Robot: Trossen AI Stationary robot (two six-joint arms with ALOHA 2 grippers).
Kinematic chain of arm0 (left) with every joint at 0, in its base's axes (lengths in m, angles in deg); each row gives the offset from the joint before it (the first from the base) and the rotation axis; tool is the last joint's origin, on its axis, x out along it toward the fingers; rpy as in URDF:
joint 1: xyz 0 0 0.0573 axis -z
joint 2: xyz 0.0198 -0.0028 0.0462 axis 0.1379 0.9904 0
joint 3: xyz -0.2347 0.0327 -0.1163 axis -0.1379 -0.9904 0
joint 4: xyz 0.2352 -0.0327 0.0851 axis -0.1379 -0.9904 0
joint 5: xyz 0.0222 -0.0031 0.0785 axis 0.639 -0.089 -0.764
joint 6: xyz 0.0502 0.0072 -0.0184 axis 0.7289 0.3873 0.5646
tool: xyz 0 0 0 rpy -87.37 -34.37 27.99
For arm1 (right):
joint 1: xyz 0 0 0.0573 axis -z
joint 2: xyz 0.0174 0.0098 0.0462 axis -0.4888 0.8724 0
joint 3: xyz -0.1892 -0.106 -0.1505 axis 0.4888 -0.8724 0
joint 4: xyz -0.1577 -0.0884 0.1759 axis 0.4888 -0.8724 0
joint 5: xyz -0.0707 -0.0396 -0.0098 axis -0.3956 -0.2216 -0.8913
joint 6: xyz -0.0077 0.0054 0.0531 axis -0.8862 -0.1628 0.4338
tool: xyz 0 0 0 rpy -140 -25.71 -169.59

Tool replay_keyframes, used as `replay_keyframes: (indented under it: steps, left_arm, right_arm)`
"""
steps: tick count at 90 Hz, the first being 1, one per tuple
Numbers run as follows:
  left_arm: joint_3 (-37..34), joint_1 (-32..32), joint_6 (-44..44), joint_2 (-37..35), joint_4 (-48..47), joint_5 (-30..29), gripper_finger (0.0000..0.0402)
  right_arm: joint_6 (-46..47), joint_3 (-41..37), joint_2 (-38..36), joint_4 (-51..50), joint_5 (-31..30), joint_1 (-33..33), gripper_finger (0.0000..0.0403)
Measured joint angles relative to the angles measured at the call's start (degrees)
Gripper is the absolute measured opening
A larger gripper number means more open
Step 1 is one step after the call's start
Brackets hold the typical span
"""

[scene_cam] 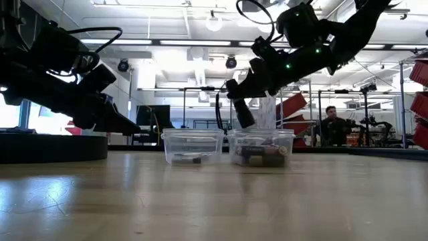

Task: Insert battery
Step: Move the black flashlight to the top center of the table

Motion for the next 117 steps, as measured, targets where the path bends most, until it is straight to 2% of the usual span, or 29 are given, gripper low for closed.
replay_keyframes:
  steps: [117]
  left_arm:
    - [0.0,0.0,0.0,0.0,0.0,0.0,0.019]
  right_arm:
    - [0.6,0.0,0.0,0.4,-0.2,0.0,0.0077]
